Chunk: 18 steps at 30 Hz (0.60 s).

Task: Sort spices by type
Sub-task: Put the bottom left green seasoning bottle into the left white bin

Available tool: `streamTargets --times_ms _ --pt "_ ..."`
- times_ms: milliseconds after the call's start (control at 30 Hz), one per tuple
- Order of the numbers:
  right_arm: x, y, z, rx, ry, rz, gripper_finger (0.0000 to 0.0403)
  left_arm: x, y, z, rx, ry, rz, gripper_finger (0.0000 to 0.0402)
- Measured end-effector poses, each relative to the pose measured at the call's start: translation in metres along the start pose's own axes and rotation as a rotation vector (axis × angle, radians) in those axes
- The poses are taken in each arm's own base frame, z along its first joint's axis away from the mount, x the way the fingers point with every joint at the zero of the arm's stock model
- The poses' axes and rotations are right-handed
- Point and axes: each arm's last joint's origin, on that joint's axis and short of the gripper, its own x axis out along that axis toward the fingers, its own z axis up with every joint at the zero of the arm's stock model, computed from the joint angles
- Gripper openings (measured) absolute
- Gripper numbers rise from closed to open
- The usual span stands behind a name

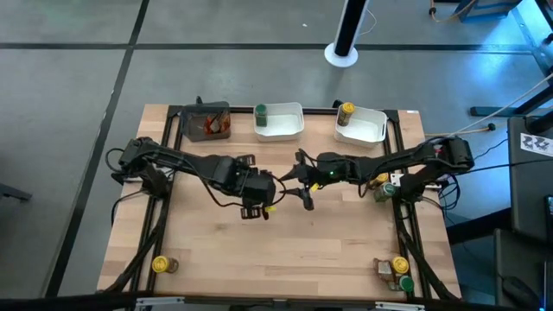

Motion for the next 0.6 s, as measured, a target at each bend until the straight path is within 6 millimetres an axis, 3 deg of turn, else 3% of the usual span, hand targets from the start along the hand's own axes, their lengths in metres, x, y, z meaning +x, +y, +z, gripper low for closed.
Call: streamTargets --times_ms 267,600 --pt "0.003 0.000 -0.004 -0.002 0.015 0.029 0.0017 0.001 0.003 0.004 0.004 -0.028 0.019 0.0186" --pt "0.014 -0.002 -0.014 -0.018 0.027 0.011 0.0014 0.001 0.002 0.007 0.006 -0.060 0.011 0.0186"
